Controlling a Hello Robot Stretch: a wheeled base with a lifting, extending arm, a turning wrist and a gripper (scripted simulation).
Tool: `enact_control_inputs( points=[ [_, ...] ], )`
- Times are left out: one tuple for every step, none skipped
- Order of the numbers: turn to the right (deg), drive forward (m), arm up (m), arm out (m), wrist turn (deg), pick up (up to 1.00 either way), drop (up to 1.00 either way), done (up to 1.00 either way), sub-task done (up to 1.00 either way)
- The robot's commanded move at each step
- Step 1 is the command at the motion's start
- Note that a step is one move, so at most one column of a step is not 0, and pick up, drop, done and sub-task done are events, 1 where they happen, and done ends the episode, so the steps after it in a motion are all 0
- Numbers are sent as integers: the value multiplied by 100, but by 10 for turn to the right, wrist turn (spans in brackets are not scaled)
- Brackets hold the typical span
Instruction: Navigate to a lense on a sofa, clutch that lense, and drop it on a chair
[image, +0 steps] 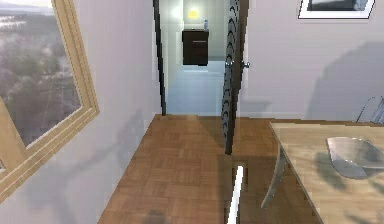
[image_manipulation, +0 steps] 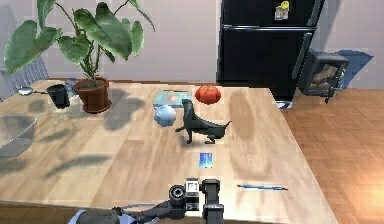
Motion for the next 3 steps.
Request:
enact_control_inputs(
  points=[
    [0,0,-32,0,0,0,0,0,0],
    [0,0,0,0,0,0,100,0,0],
    [0,0,10,0,0,0,0,0,0]
  ],
)
